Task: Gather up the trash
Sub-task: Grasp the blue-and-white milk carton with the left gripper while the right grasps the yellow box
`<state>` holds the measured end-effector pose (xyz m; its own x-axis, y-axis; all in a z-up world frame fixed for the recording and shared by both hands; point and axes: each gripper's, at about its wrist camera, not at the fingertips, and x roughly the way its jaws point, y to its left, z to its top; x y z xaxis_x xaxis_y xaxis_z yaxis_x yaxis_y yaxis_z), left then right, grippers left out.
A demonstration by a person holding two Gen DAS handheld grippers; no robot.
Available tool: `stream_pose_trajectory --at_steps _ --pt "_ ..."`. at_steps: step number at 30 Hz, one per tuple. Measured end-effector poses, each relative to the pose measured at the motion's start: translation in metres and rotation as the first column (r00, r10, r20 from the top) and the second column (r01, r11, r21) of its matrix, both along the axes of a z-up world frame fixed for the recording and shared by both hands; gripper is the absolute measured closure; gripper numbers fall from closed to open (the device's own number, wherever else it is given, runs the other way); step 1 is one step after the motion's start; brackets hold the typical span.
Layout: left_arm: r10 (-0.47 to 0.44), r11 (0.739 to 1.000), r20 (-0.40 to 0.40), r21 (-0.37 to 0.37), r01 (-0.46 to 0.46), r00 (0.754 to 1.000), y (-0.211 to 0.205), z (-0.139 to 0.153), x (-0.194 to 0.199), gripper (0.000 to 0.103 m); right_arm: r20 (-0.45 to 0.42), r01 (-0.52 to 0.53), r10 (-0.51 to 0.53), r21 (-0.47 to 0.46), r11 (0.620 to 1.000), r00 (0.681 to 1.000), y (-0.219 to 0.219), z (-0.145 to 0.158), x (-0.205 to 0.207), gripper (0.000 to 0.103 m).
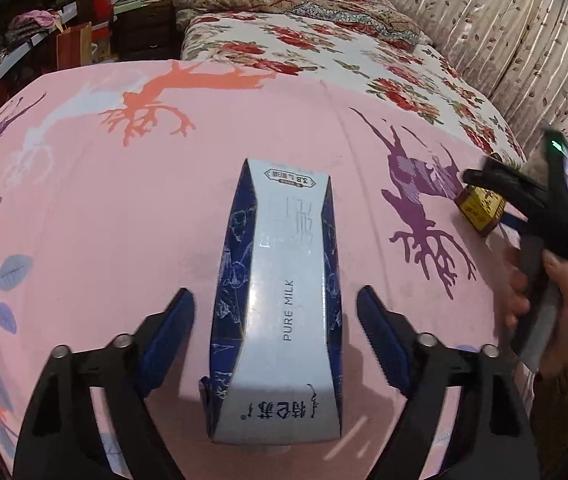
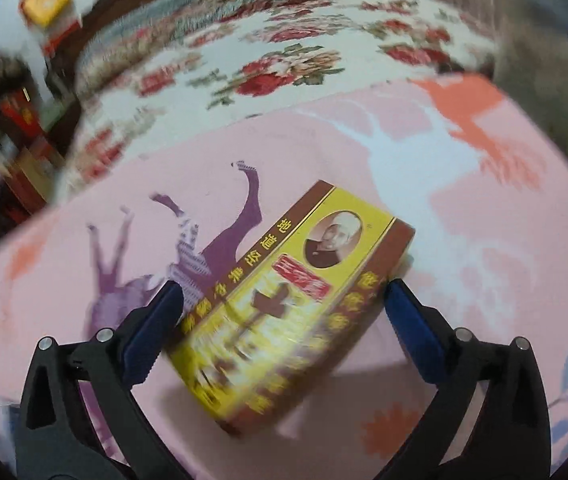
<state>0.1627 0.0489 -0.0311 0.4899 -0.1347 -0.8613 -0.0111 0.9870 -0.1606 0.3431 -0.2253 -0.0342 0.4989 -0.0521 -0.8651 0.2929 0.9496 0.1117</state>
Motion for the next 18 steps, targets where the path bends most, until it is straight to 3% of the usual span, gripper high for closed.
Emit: stream_pose_trajectory --at_steps 2,4,7,10,14,18 --pt "0.000 1.000 0.003 0.003 0.000 1.000 0.001 0.001 -0.001 0.040 -0.009 -0.042 0.042 -0.062 0.997 0.999 0.012 -0.002 0.003 0.006" --pt "-0.002 1.000 0.010 0.005 0.002 1.000 0.002 0.001 -0.004 0.048 0.032 -0.098 0.100 -0.059 0.993 0.994 0.019 0.001 -0.009 0.027" --pt "-0.008 1.000 0.018 -0.005 0.008 1.000 0.002 0.001 -0.008 0.051 0.051 -0.207 0.209 -0.032 0.978 0.977 0.028 0.006 -0.035 0.036" --pt "-0.026 1.000 0.024 -0.006 0.026 0.999 -0.002 0.001 -0.015 0.051 0.066 -0.297 0.297 -0.013 0.955 0.953 0.041 0.009 -0.073 0.038" --pt "-0.071 0.997 0.020 -0.006 0.071 0.997 -0.011 0.001 -0.033 0.051 0.102 -0.405 0.402 0.004 0.914 0.910 0.061 0.014 -0.154 0.038" --pt "-0.115 0.993 0.013 -0.012 0.116 0.993 -0.020 0.000 -0.059 0.051 0.132 -0.444 0.437 0.029 0.895 0.890 0.075 0.020 -0.227 0.038"
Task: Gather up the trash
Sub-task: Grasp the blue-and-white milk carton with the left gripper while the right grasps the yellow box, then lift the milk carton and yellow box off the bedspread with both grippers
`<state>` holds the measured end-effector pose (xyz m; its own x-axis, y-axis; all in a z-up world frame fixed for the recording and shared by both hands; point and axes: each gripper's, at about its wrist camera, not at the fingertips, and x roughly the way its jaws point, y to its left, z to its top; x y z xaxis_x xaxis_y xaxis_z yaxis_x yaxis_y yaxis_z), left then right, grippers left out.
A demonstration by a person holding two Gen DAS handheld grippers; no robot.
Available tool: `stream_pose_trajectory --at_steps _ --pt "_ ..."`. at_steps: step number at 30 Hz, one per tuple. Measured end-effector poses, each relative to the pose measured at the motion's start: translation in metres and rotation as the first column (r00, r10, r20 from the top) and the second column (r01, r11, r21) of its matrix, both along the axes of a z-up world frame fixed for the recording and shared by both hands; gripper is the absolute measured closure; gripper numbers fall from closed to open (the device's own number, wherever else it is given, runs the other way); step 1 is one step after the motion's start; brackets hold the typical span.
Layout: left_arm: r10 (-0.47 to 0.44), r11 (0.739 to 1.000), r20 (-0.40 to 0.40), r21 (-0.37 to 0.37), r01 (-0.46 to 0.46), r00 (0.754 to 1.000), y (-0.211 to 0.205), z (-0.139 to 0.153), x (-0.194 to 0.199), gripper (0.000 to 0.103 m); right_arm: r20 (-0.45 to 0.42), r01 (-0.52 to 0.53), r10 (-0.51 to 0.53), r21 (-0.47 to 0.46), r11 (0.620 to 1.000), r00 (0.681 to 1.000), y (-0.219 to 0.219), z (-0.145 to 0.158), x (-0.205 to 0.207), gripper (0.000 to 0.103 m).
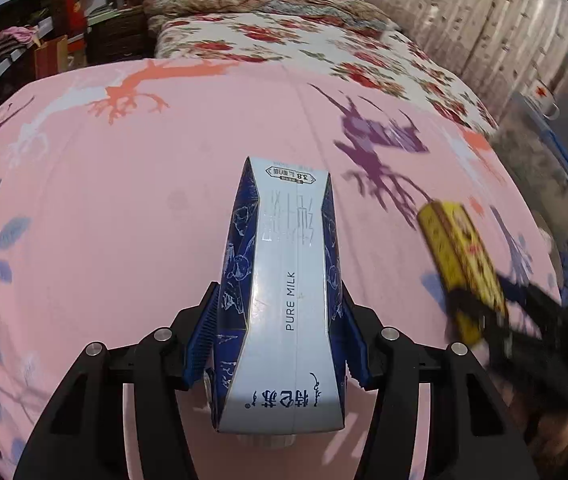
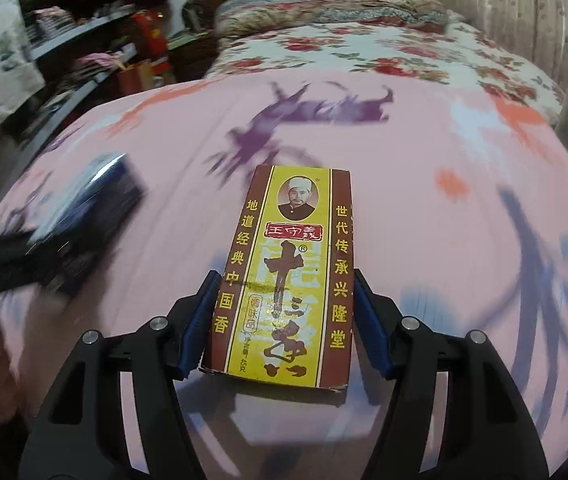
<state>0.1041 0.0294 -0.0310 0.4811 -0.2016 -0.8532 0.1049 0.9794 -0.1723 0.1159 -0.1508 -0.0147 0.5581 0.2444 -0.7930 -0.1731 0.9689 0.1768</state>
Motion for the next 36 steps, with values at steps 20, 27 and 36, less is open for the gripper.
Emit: stream_pose_trajectory --at_steps 20,27,36 --pt "-0.006 0.988 0.060 0.157 -0.003 0.998 -0.024 0.004 -0.038 0.028 0.045 0.085 -0.084 -0.020 0.996 0.995 -0.015 -0.005 -0.072 0.011" --pt "-0.013 0.984 0.050 0.179 0.004 0.999 -0.026 -0.003 -0.038 0.025 0.038 0.105 -0.106 0.010 0.994 0.994 -0.019 -0.006 -0.072 0.010" --pt "-0.004 0.985 0.031 0.173 -0.001 1.000 -0.023 -0.012 -0.035 0.015 0.027 0.136 -0.136 0.016 0.991 0.990 -0.022 -0.006 -0.069 0.004"
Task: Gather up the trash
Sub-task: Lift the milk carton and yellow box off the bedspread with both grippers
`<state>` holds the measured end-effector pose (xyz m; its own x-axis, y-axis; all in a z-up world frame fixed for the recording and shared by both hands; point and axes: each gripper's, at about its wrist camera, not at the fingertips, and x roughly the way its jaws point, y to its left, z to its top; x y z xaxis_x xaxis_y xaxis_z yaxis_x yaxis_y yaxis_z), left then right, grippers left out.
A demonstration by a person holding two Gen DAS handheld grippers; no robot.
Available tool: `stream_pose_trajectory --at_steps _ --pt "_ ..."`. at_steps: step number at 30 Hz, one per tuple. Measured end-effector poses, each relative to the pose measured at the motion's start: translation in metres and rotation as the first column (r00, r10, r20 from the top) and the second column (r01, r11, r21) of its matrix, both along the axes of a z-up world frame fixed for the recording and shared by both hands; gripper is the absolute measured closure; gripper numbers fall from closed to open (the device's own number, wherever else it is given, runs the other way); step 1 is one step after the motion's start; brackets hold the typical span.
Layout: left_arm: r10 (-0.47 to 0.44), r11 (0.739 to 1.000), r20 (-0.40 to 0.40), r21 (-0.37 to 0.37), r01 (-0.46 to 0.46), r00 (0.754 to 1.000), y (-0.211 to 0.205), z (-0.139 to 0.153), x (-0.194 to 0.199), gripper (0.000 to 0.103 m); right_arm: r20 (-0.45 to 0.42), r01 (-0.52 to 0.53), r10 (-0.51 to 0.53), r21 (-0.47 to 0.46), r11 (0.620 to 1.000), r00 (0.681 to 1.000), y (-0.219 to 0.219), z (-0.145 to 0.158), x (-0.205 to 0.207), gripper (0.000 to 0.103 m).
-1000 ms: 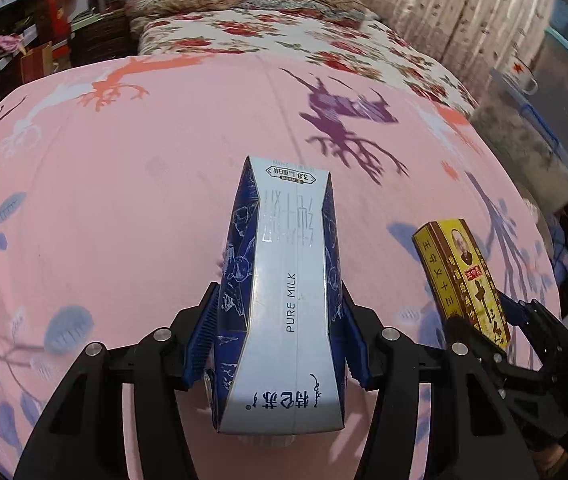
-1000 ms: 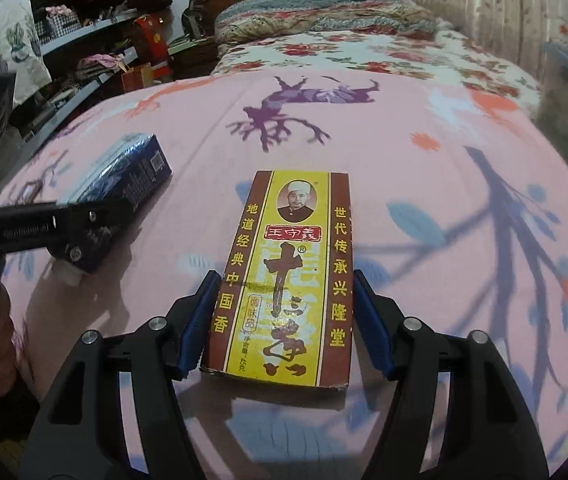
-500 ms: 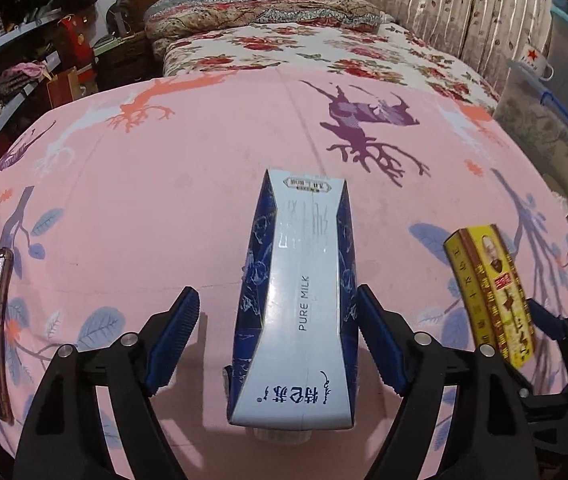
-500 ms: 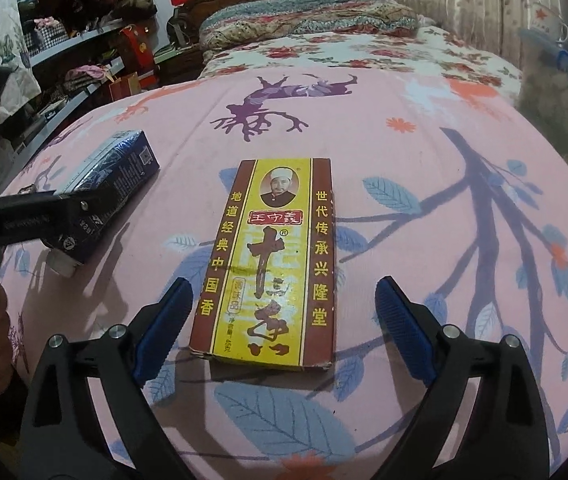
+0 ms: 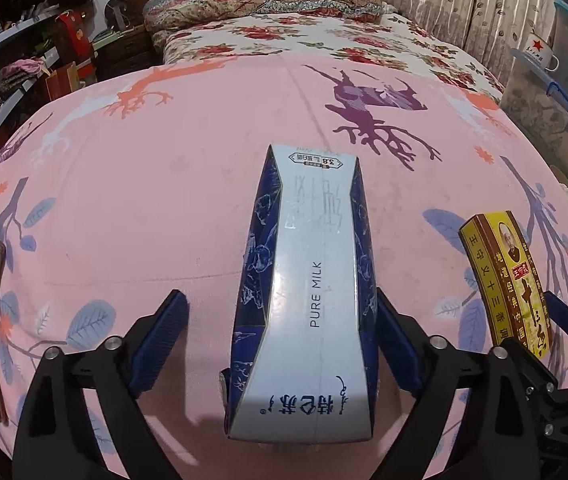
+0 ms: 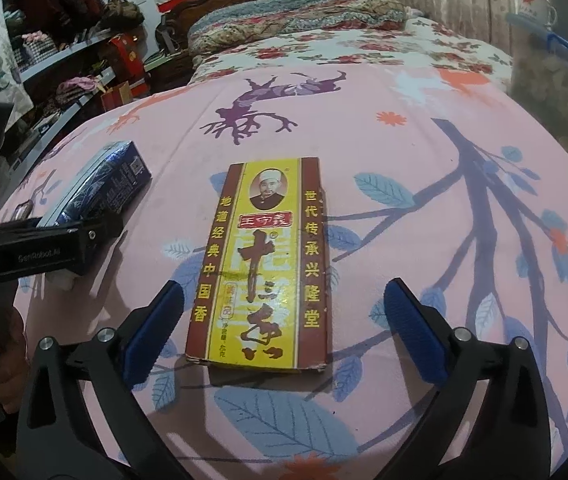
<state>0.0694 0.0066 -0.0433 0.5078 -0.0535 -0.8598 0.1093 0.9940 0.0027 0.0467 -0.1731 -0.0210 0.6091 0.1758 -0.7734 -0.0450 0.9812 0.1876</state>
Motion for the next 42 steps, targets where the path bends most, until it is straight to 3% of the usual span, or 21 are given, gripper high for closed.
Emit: stream_pose_trajectory --at_steps 4,16,28,42 --pt "-0.006 1.000 -0.004 0.006 0.006 1.000 -0.001 -0.001 -0.001 0.009 -0.009 0.013 -0.013 -0.012 1.000 1.000 0.001 -0.001 0.000 0.003" --pt "-0.016 0.999 -0.009 0.037 0.017 1.000 -0.007 -0.004 -0.001 0.009 -0.014 0.037 -0.037 0.005 0.999 0.999 -0.003 -0.002 -0.008 0.003" --pt "-0.018 0.999 -0.016 0.040 0.019 1.000 -0.009 -0.005 0.000 0.008 -0.016 0.045 -0.044 0.084 0.995 0.999 -0.011 0.001 -0.008 0.003" --pt "-0.018 0.999 0.006 0.044 0.018 1.000 -0.003 -0.006 0.002 0.007 -0.025 0.063 -0.061 0.066 0.996 0.998 -0.014 0.000 -0.008 0.003"
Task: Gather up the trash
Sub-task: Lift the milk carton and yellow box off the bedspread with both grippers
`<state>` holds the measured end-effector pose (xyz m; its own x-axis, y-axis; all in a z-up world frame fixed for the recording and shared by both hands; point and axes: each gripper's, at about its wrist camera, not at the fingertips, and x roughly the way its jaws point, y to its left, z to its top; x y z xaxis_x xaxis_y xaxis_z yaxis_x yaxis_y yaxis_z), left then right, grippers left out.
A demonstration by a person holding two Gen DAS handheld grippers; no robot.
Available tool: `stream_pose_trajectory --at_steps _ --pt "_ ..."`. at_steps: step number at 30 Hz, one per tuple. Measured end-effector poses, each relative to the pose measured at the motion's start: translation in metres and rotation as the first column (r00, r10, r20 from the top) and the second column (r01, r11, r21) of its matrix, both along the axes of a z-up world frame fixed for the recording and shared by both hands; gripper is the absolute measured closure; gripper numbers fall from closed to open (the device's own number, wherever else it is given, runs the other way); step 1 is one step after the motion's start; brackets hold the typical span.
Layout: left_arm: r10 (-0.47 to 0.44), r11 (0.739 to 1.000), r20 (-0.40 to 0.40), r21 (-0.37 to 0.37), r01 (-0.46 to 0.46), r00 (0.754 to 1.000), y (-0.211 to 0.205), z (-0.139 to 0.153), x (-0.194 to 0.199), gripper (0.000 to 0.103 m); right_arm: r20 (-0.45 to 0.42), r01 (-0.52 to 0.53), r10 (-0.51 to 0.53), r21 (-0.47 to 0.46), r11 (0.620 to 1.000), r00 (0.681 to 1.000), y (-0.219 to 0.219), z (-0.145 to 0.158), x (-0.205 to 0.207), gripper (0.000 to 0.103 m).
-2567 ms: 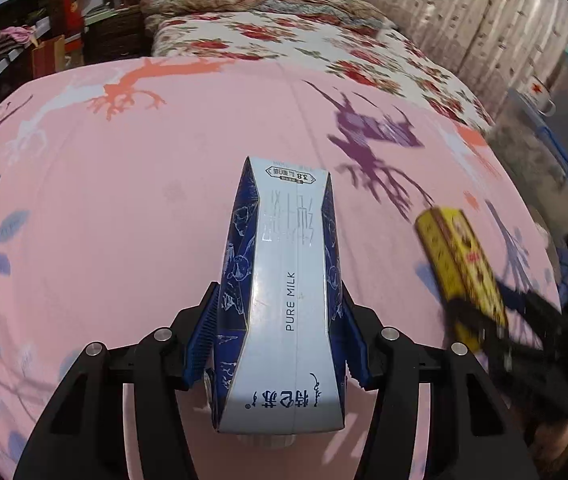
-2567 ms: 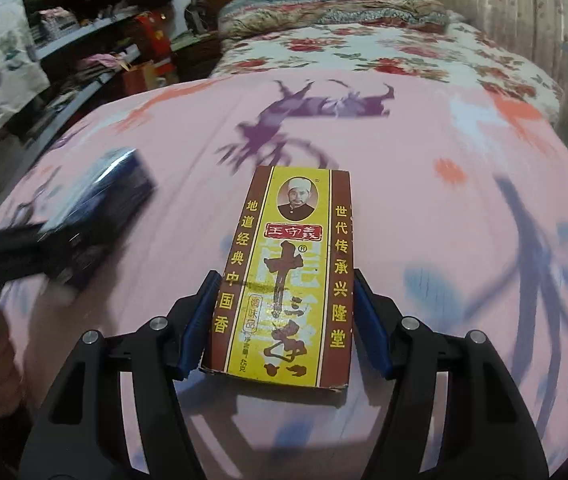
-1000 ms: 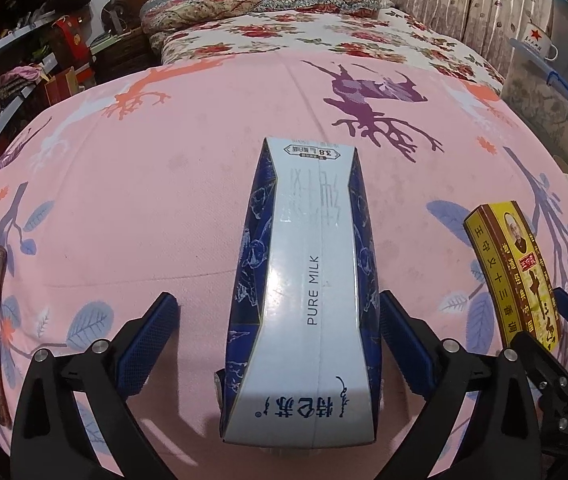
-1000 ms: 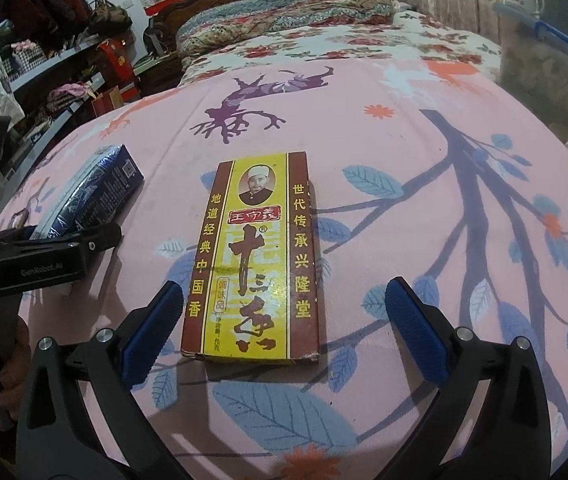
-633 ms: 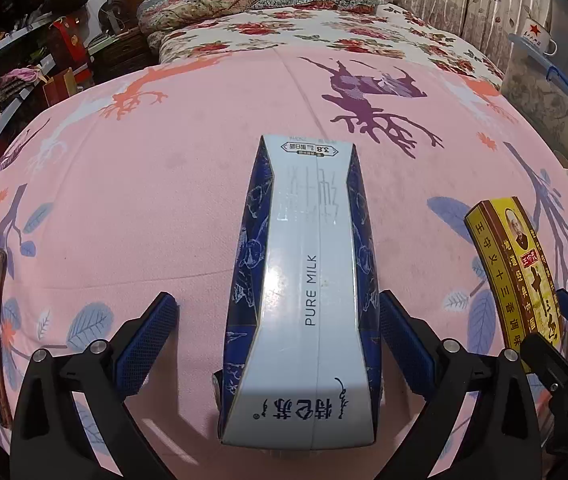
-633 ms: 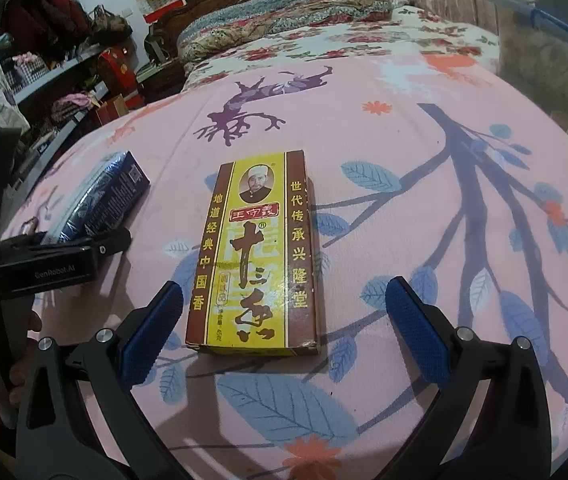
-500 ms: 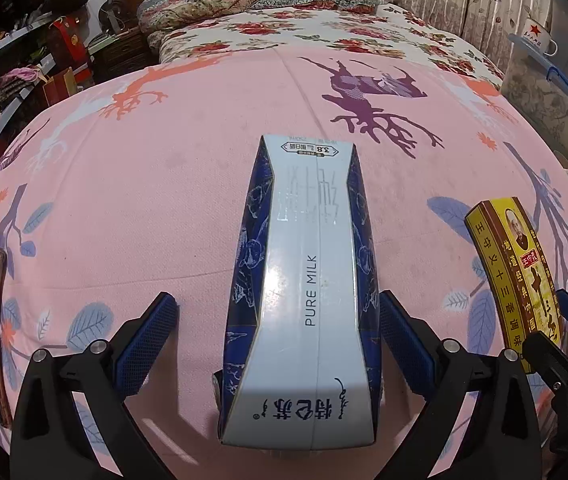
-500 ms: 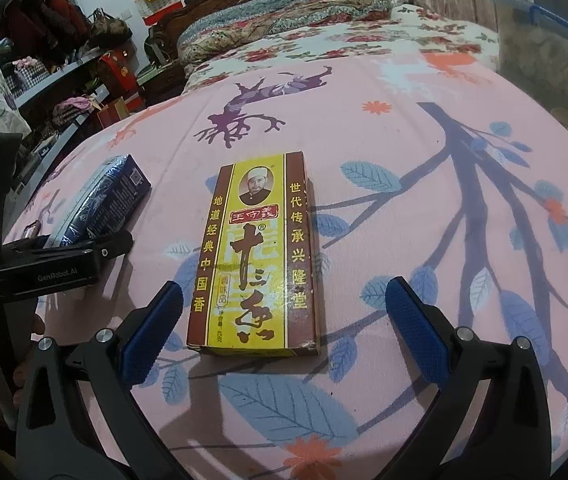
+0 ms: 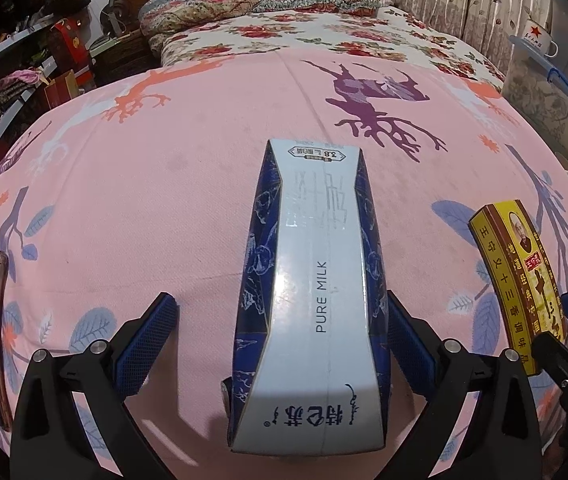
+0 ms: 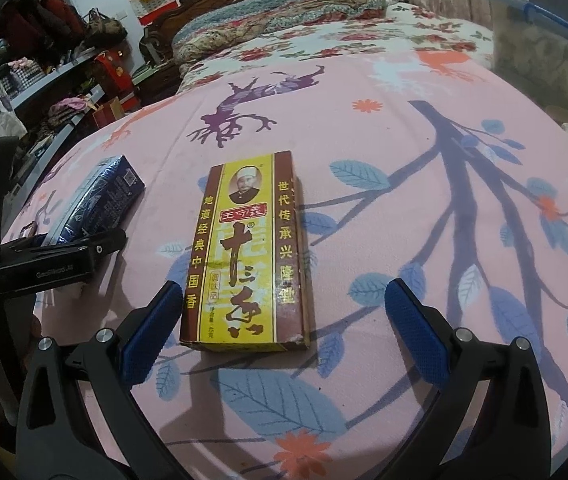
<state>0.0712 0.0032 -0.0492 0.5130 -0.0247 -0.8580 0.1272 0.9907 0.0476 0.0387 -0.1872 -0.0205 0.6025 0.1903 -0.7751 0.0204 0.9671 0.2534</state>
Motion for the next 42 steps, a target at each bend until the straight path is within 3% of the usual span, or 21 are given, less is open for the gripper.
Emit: stream_pose_trajectory --at_steps 12,20,24,34,42 --pt "0.005 1.000 0.025 -0.002 -0.005 1.000 0.009 0.002 -0.002 0.009 0.017 -0.004 0.004 -0.035 0.999 1.000 0.005 0.004 -0.005 0.007" --pt "-0.004 1.000 0.089 0.013 0.003 0.996 0.007 0.017 -0.008 0.009 0.004 -0.018 0.018 -0.034 0.999 1.000 0.007 0.002 -0.005 0.015" --pt "-0.024 0.999 0.115 0.036 0.020 0.993 0.001 0.021 -0.011 0.018 0.002 -0.023 0.024 -0.045 0.999 1.000 0.011 0.002 -0.006 0.020" --pt "-0.044 0.999 0.087 0.032 0.041 0.995 -0.005 0.015 -0.007 0.022 0.006 -0.028 0.029 -0.053 0.998 1.000 0.014 0.003 -0.007 0.025" --pt "-0.067 0.997 0.038 -0.038 0.068 0.997 -0.005 0.013 -0.007 0.029 0.010 -0.025 0.026 -0.056 0.998 1.000 0.014 0.003 -0.007 0.027"
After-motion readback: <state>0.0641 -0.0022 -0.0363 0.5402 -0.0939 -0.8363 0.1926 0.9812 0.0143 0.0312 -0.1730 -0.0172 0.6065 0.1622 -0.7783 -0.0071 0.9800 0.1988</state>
